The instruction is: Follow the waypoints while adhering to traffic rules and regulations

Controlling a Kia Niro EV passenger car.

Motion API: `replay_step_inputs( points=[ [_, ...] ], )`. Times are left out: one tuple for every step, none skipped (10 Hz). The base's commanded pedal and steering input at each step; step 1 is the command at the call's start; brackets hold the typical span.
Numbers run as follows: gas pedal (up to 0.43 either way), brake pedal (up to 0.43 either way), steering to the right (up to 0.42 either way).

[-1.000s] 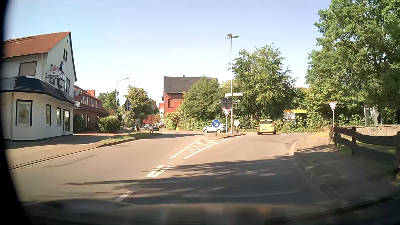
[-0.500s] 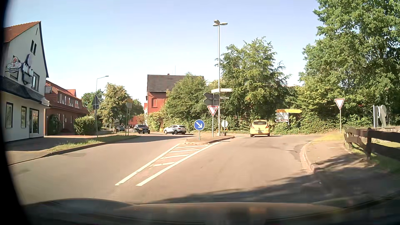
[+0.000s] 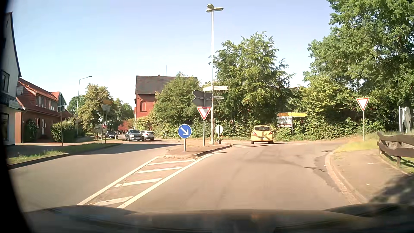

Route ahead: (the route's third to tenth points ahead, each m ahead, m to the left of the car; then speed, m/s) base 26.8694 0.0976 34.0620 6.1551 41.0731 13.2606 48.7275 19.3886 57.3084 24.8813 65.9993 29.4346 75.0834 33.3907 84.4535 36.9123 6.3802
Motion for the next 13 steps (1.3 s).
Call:
replay_step_inputs(
  points=[
    [0.000,0.012,0.066],
    [0.000,0.012,0.066],
    [0.000,0.012,0.066],
    [0.000,0.012,0.067],
    [0.000,0.012,0.067],
    [0.000,0.012,0.068],
    [0.000,0.006,0.072],
    [0.000,0.006,0.075],
    [0.000,0.006,0.077],
    [0.000,0.006,0.077],
    [0.000,0.006,0.077],
    [0.000,0.006,0.077],
    [0.000,0.006,0.077]
  ],
)
